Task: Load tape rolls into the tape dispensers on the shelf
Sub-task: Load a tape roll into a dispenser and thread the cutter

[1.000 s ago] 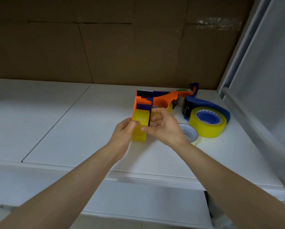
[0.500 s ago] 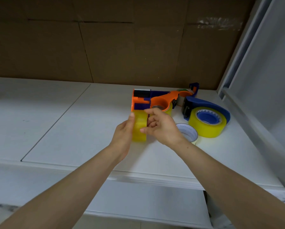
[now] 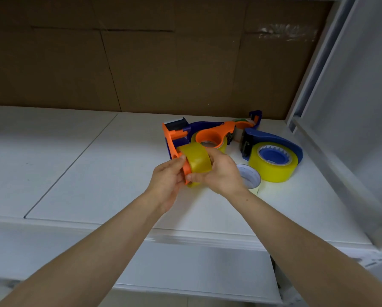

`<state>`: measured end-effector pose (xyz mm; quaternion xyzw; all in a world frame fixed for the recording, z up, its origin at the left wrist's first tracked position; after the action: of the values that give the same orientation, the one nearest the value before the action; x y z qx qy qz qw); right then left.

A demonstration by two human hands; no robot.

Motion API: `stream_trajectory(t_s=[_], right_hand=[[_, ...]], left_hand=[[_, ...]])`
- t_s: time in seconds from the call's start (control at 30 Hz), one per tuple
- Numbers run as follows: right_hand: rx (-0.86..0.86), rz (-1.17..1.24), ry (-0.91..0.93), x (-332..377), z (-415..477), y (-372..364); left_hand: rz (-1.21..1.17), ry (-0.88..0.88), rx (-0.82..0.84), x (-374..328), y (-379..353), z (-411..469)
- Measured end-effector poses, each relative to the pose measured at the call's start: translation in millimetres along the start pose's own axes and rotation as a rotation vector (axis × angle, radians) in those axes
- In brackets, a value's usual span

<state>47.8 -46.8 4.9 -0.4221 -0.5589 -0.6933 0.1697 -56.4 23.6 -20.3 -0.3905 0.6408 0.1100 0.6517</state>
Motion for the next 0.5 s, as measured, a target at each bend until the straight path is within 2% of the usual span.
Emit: stream_trajectory(t_s=[0.17, 0.3, 0.37, 0.47, 0.5], right_hand=[[-0.119, 0.008, -0.074, -5, 0, 17], [-0.254, 0.131, -0.093, -11, 0, 42], [-0.27, 0.365, -0.046, -13, -1, 52], [-0.098, 0.881, 0.04, -11, 0, 58], [-0.039, 0.975, 0.05, -9, 0, 58]], left_hand=[[0.054, -0.05, -0.171, -10, 2, 6], [0.096, -0.083, -0.263, -18, 10, 11], [0.104, -0.099, -0.284, -23, 13, 15], [0.095, -0.114, -0.265, -26, 8, 16], [0.094, -0.115, -0.243, -26, 5, 17]])
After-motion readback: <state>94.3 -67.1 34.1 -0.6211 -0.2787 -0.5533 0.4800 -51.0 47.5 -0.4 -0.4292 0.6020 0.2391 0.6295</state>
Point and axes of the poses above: each hand's wrist, its own z-axis towards the middle knuckle, its own y-axis out of the back of the hand, x = y × z, the point moved 3 cm from there along z, towards the middle knuckle, and after that the axes turned 12 degrees about x, right-handed, at the moved point
